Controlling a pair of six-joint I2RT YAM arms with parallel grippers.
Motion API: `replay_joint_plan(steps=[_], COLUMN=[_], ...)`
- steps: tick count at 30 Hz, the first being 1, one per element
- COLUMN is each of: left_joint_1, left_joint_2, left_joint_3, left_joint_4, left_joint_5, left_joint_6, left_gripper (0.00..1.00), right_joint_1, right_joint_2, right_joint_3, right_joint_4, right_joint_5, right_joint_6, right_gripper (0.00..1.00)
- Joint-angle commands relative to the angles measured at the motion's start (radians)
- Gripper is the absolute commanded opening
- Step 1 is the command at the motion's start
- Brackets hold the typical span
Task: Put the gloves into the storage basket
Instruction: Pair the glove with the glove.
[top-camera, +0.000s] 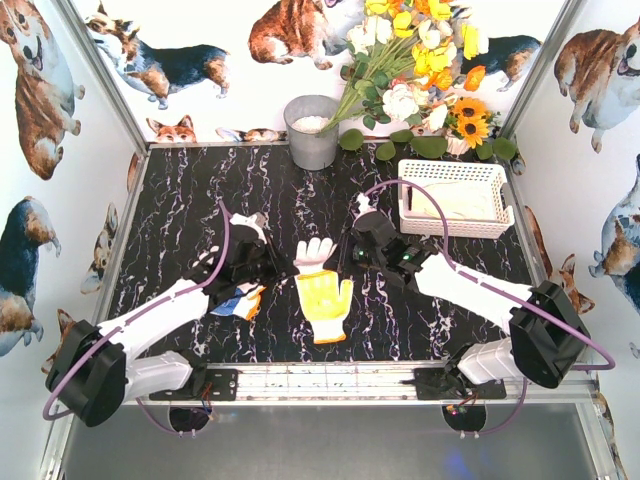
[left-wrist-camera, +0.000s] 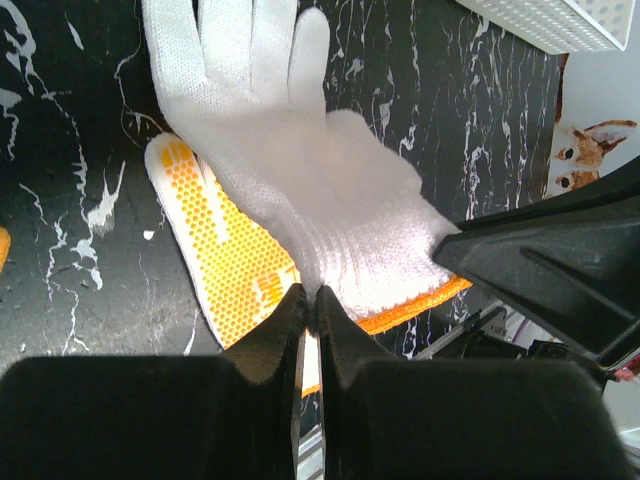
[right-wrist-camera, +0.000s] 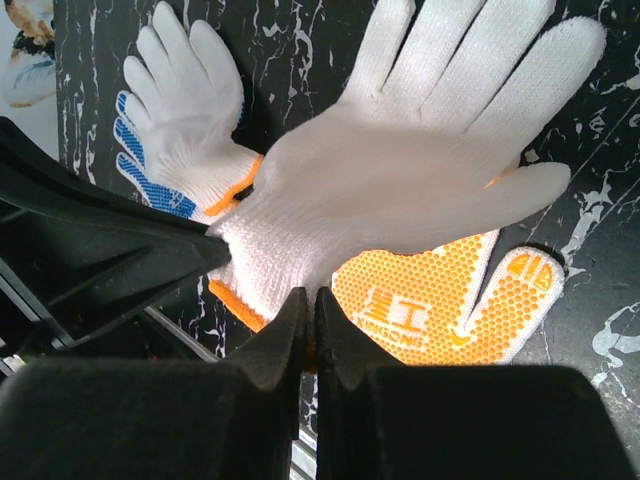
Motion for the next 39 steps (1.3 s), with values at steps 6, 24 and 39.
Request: replay_joint_plan(steps=[6, 24, 39], left_joint_1=[-0.027, -0.154, -0.218], left_joint_2=[-0.063, -0.109, -0.109], left_joint_3=[-0.035, -0.070, -0.076], left_joint_4=[-0.035, -0.073, -0.087], left_joint_5=[-0.011, -0.047, -0.048], left_joint_6=[0.005, -0.012, -0.030], left_gripper=[0.00, 0.00, 0.00], right_joint_1=[0.001, 0.007, 0.012], right_joint_2=[-0.043, -0.112, -0.177], right_joint_3=[0.060, -0.030, -0.136], right_joint_4=[-0.031, -0.066, -0.038], right_joint_5=[0.011, -0.028, -0.069], right_joint_6=[-0.063, -0.042, 0.028], right_gripper=[0.00, 0.00, 0.00])
